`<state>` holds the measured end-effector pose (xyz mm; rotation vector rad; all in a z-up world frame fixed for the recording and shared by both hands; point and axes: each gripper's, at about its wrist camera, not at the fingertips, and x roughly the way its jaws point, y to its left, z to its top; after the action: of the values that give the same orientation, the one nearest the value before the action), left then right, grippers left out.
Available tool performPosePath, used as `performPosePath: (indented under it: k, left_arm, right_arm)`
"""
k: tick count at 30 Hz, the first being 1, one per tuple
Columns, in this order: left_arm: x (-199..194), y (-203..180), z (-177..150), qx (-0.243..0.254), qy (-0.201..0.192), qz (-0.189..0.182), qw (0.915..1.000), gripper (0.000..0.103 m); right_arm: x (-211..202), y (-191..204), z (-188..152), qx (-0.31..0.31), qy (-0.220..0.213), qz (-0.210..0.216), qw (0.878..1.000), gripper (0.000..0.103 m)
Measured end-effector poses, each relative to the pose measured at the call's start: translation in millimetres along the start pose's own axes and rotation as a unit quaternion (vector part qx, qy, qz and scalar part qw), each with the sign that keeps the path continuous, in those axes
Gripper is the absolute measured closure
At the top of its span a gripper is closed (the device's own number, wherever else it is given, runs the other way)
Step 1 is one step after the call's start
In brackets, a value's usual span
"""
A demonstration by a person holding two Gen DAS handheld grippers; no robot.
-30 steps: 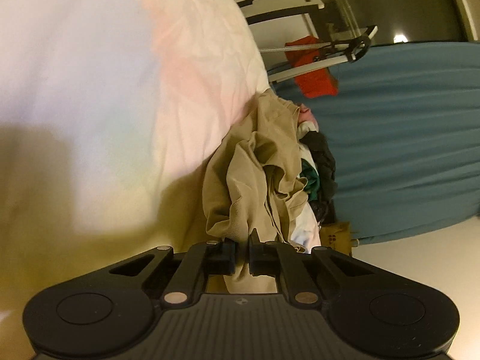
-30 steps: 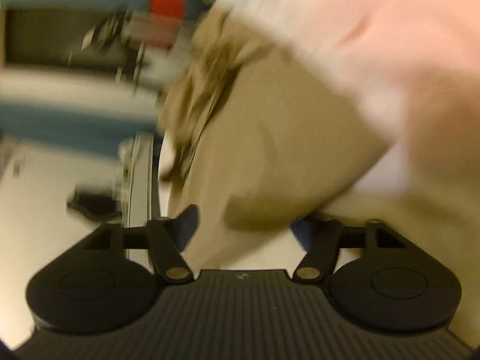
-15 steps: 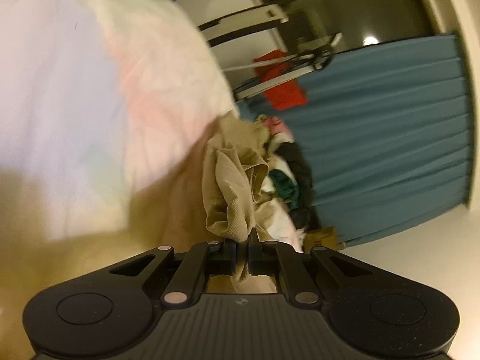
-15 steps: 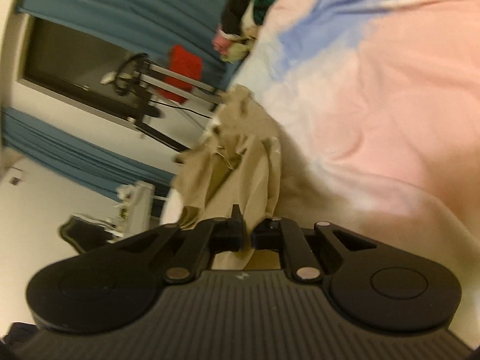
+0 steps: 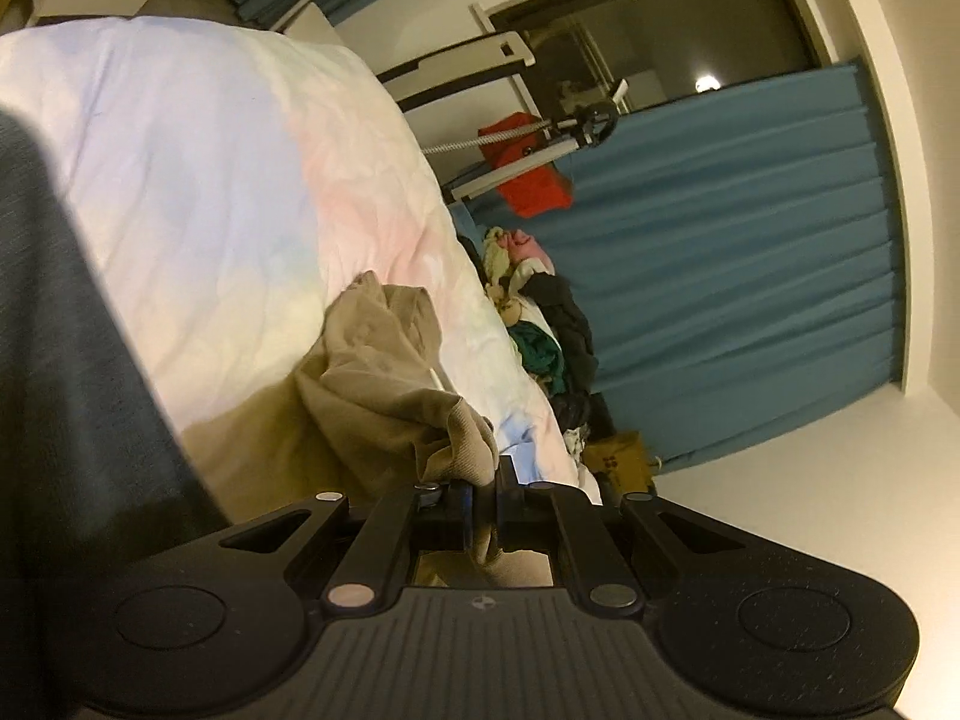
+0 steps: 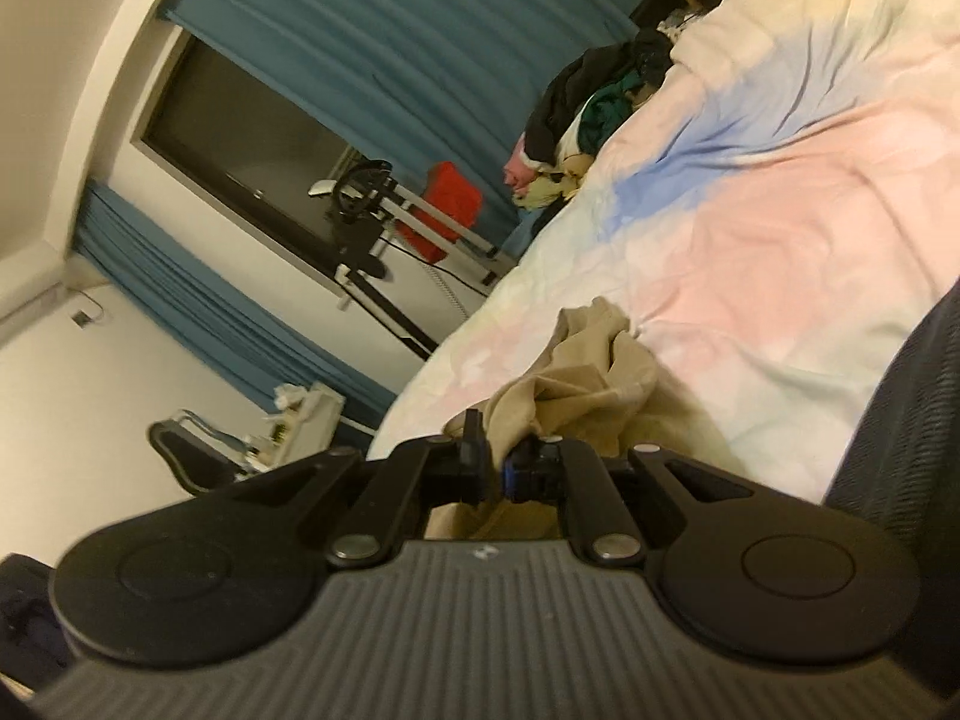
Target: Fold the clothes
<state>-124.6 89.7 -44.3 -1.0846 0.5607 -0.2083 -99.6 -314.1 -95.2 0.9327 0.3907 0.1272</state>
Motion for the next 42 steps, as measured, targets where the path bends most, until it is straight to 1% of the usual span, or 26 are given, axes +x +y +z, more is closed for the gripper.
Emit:
performPosePath:
  k: [3, 4, 6, 8, 10, 12, 15, 16, 19, 22, 24, 25, 26, 27, 28, 29, 30, 32, 34, 35, 38, 39, 40, 42]
  left_arm:
    - [27, -11, 21, -0.013, 0.01, 0.007, 0.9998, 0.096]
    - [42, -16, 31, -0.018, 0.011, 0.016, 0.9997, 0.095]
    - [72, -24, 52, -0.024, 0.014, 0.037, 0.9989, 0.095]
    - [109, -32, 74, -0.011, 0.018, 0.063, 0.9978, 0.095]
    - [150, -31, 91, 0.011, 0.032, 0.085, 0.9959, 0.094]
    - [188, -25, 107, 0.037, 0.052, 0.1, 0.9929, 0.094]
    - [227, -2, 113, 0.053, 0.056, 0.117, 0.9901, 0.094]
    - [237, 6, 114, 0.06, 0.058, 0.123, 0.9889, 0.094]
    - [248, 16, 108, 0.075, 0.053, 0.132, 0.987, 0.094]
    - [244, 8, 105, 0.114, 0.048, 0.124, 0.9846, 0.092]
    - [241, 2, 102, 0.14, 0.044, 0.118, 0.9821, 0.082]
    - [236, -3, 100, 0.158, 0.048, 0.11, 0.9801, 0.066]
    - [231, -7, 97, 0.177, 0.049, 0.105, 0.9774, 0.045]
    - [223, -12, 94, 0.195, 0.047, 0.103, 0.9744, 0.034]
    - [216, -16, 90, 0.212, 0.045, 0.101, 0.9709, 0.016]
    - [211, -20, 85, 0.234, 0.042, 0.104, 0.9657, 0.013]
    - [206, -25, 79, 0.256, 0.04, 0.107, 0.96, 0.012]
    - [197, -33, 69, 0.298, 0.037, 0.112, 0.9473, 0.01]
    - [206, -33, 63, 0.315, 0.046, 0.119, 0.9404, 0.01]
    - [210, -32, 61, 0.324, 0.05, 0.123, 0.9368, 0.01]
    - [224, -30, 54, 0.346, 0.06, 0.137, 0.926, 0.01]
    - [231, -27, 54, 0.354, 0.063, 0.145, 0.9217, 0.01]
    - [239, -26, 54, 0.358, 0.065, 0.153, 0.919, 0.01]
    - [256, -22, 55, 0.364, 0.068, 0.168, 0.9134, 0.01]
  right_arm:
    - [21, 4, 17, 0.007, 0.0, 0.0, 1.0, 0.094]
    - [31, 6, 23, 0.008, 0.0, -0.001, 1.0, 0.094]
    - [62, 11, 38, 0.016, 0.009, -0.009, 1.0, 0.094]
    - [103, 12, 54, 0.044, 0.028, -0.025, 0.998, 0.094]
    - [143, 13, 66, 0.042, 0.039, -0.051, 0.997, 0.094]
    - [181, 14, 72, 0.0, 0.034, -0.081, 0.996, 0.094]
    - [226, -4, 65, -0.04, 0.053, -0.104, 0.992, 0.094]
    - [236, -12, 62, -0.043, 0.06, -0.107, 0.991, 0.094]
    - [255, -32, 56, -0.045, 0.078, -0.109, 0.99, 0.094]
    - [257, -34, 53, -0.058, 0.083, -0.105, 0.989, 0.092]
    - [253, -26, 55, -0.077, 0.091, -0.098, 0.988, 0.089]
    - [248, -18, 55, -0.098, 0.092, -0.096, 0.986, 0.08]
    - [242, -8, 55, -0.122, 0.091, -0.094, 0.984, 0.061]
    - [234, 3, 54, -0.151, 0.086, -0.091, 0.981, 0.047]
    - [223, 13, 50, -0.176, 0.077, -0.087, 0.977, 0.021]
    - [213, 22, 46, -0.2, 0.067, -0.083, 0.974, 0.013]
    - [202, 29, 41, -0.222, 0.058, -0.076, 0.97, 0.015]
    - [186, 37, 29, -0.258, 0.051, -0.064, 0.963, 0.015]
    - [178, 41, 18, -0.288, 0.043, -0.066, 0.954, 0.015]
    - [182, 41, 14, -0.3, 0.051, -0.067, 0.95, 0.023]
    - [207, 37, 10, -0.309, 0.085, -0.077, 0.944, 0.049]
    - [219, 35, 8, -0.314, 0.092, -0.082, 0.941, 0.054]
    - [232, 33, 7, -0.319, 0.099, -0.086, 0.938, 0.062]
    - [257, 29, 5, -0.329, 0.113, -0.096, 0.933, 0.062]
